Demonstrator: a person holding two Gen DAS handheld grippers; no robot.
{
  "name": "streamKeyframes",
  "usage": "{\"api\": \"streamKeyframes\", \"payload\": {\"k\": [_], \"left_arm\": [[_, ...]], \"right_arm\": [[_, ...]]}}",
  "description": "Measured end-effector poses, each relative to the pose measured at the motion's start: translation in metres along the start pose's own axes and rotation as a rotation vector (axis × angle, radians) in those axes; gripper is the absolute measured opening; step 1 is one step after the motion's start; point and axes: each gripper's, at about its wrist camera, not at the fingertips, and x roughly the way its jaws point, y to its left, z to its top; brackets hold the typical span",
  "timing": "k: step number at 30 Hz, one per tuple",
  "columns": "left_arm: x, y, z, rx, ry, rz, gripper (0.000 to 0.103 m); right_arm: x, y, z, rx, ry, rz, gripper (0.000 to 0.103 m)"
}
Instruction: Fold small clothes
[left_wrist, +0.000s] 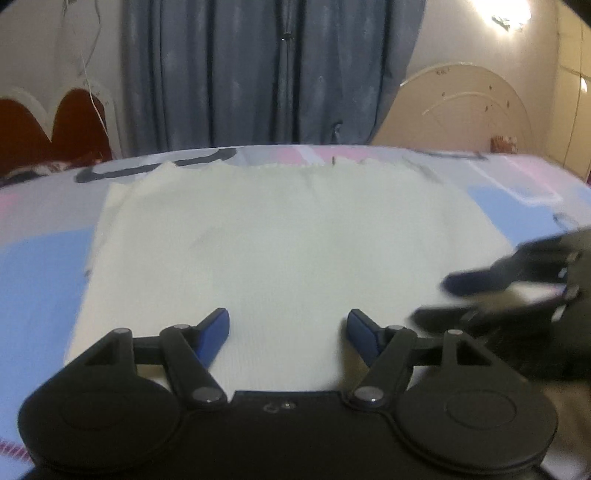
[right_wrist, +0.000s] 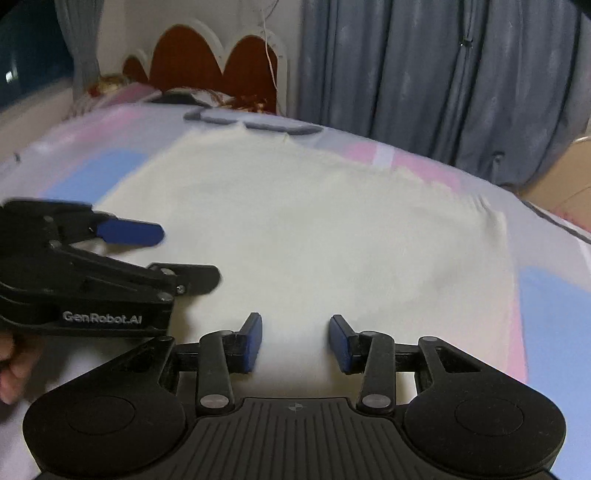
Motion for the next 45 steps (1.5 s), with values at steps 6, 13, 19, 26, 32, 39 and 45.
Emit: {"api": "streamKeyframes", "payload": {"k": [6,13,19,26,32,39,45], "left_arm": [[-0.026,0.033,-0.021,-0.067,-0.006,0.045,0.071],[-0.038,0.047,-0.016,-0.141,-0.027,0.095,0.068],[-0.034,0.059,-0.017,-0.164,0.021,0.104,0.066],[-0.038,0.056,-0.018,-0.173,0.031,0.128,0.065],[-0.032,0.054,-0.021,-0.169,0.06,0.155,0.066],[-0.033,0.052,-0.025,-0.154,0.067,0.158,0.069],[-0.034,0.052,-0.028,-0.159,0.066,0.16,0.069]], "right_arm": [[-0.032,-0.034,-0.033,0.047,-0.001,-0.037,0.041],[-0.055,-0.041,-0.031,0.101,-0.026,-0.076,0.04],[-0.052,-0.064,-0.036,0.181,0.027,-0.123,0.017],[-0.053,-0.065,-0.035,0.194,0.029,-0.142,0.014],[-0.055,-0.062,-0.038,0.19,0.02,-0.156,0.014],[-0.052,-0.067,-0.039,0.194,0.033,-0.141,0.014],[-0.051,-0.066,-0.041,0.18,0.028,-0.151,0.014]]}}
